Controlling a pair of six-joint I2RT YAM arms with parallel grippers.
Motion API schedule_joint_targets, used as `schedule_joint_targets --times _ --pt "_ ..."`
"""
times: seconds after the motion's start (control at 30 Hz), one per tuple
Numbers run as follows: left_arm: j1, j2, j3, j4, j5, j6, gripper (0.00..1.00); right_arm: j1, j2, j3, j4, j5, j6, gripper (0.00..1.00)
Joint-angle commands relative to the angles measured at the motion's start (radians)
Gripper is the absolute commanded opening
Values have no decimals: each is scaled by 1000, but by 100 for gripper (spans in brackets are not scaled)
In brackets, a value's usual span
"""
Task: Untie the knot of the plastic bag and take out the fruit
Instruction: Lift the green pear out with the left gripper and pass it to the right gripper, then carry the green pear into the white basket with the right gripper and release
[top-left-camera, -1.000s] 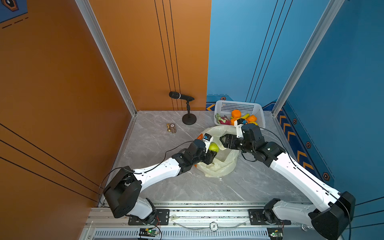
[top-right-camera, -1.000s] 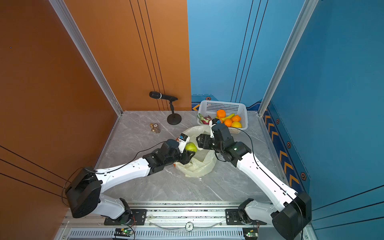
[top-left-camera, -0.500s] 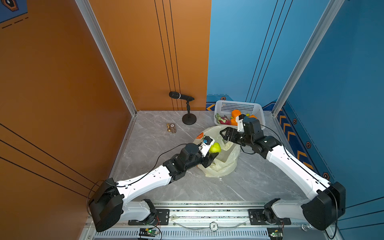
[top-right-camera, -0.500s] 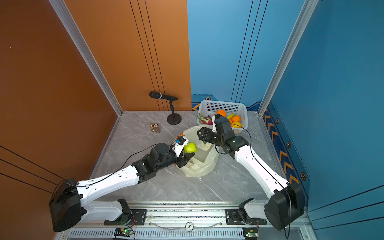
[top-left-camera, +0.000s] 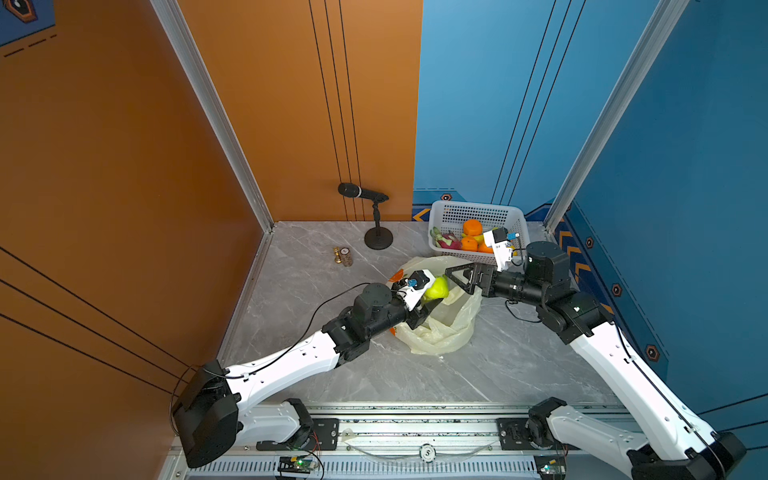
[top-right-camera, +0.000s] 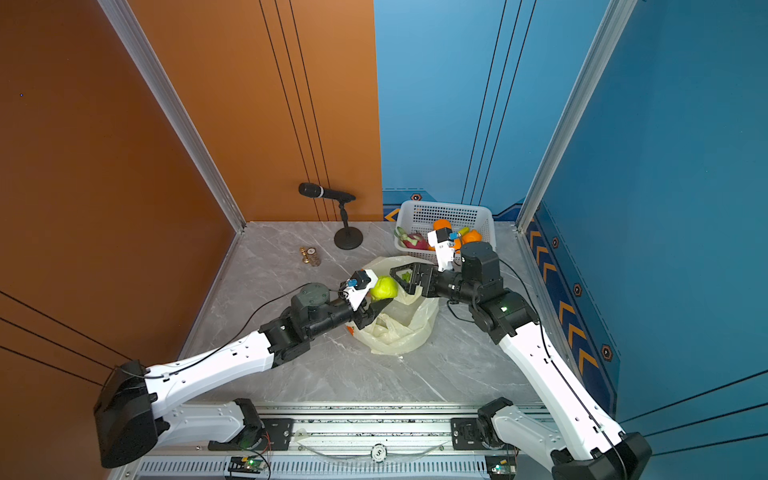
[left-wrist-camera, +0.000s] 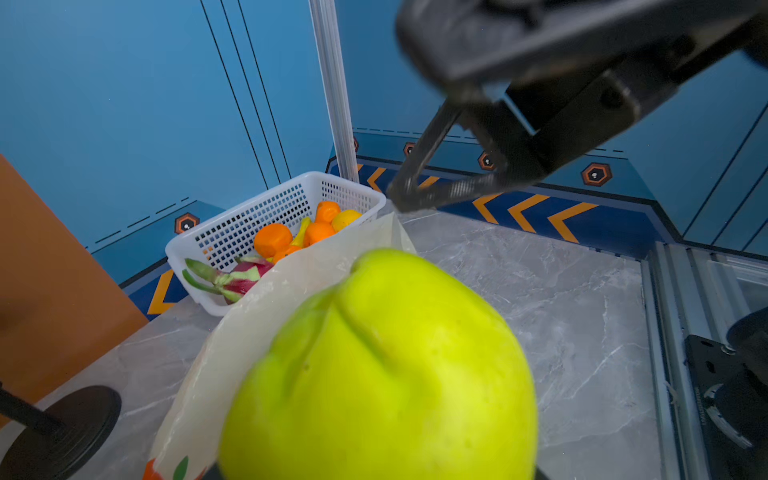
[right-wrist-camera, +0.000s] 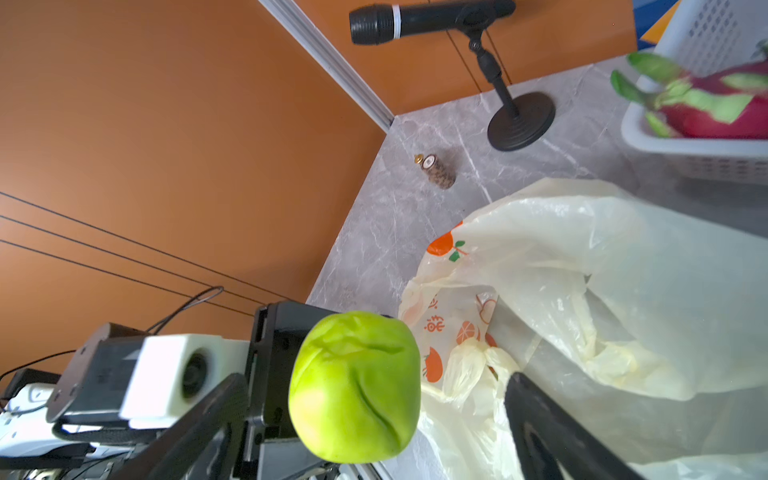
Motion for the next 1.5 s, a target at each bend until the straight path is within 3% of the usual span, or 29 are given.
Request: schedule_joint_targets --times 0.0,0.13,0.33,0.47,0.53,0.7,0.93,1.23,1.37,1.47 --pt "-15 4 52 59 60 29 43 25 22 -11 -23 -70 -37 96" --pt "-21 26 74 59 73 35 43 54 54 -4 2 -75 -37 90" --pt "-31 42 85 59 69 47 45 70 85 -6 25 -78 -25 71" --pt "-34 46 87 57 39 49 51 68 89 0 23 -57 -24 49" --pt "-35 43 86 56 7 45 60 61 88 6 25 -42 -24 45" --pt "-37 17 86 16 -64 32 100 0 89 26 56 32 -18 42" --pt "-44 -22 83 -72 -93 9 97 -138 192 94 160 121 6 41" --pt "-58 -26 109 -232 -123 2 97 -254 439 278 183 399 -87 42" --pt "-64 -20 102 -230 -128 3 97 -273 587 359 236 570 -143 42" --pt "-64 -13 107 -241 -139 6 97 -293 708 442 258 634 -147 42"
